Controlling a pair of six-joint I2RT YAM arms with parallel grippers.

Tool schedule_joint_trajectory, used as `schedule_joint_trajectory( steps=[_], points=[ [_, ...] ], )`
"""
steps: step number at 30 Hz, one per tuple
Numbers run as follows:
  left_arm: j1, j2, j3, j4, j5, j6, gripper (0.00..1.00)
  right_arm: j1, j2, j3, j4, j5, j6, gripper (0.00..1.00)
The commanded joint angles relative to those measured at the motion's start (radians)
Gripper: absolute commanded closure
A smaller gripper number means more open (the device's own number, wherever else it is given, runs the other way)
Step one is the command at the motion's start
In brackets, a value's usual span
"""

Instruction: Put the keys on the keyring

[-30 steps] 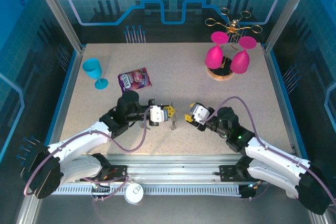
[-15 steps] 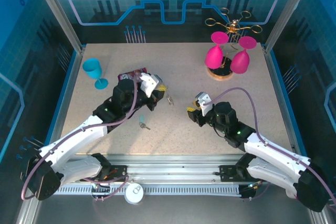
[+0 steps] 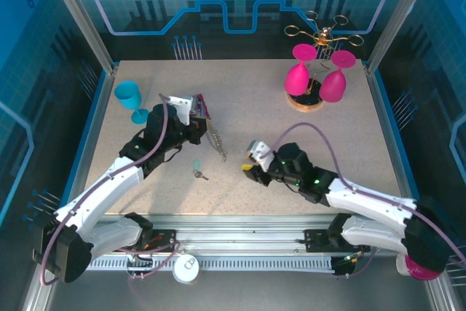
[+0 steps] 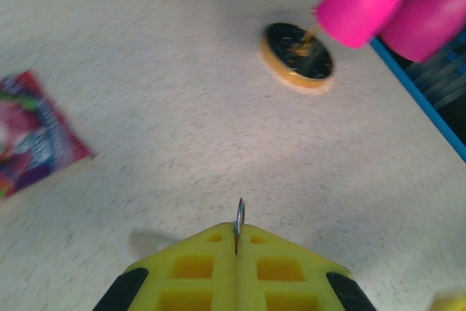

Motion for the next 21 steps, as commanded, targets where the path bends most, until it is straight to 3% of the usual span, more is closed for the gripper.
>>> schedule_joint_trajectory(
  steps=[1, 7, 14, 21],
  points=[
    [0.056, -0.029, 0.019, -0.11, -0.092, -0.218, 1.0, 0.095, 0.141, 0.081, 0.031, 0.0, -0.135, 0.61],
    [0.088, -0.083, -0.057, -0.114, -0.158, -0.405, 1.0, 0.215, 0.473, 0.245, 0.184, 0.029, -0.097, 0.58],
    [0.098, -0.133, -0.08, -0.13, -0.239, -0.422, 1.0, 0.241, 0.75, 0.452, 0.186, 0.151, 0.071, 0.57],
    [0.1, -0.144, -0.081, -0.134, -0.235, -0.392, 1.0, 0.242, 0.929, 0.586, 0.141, 0.228, 0.108, 0.57]
  ],
)
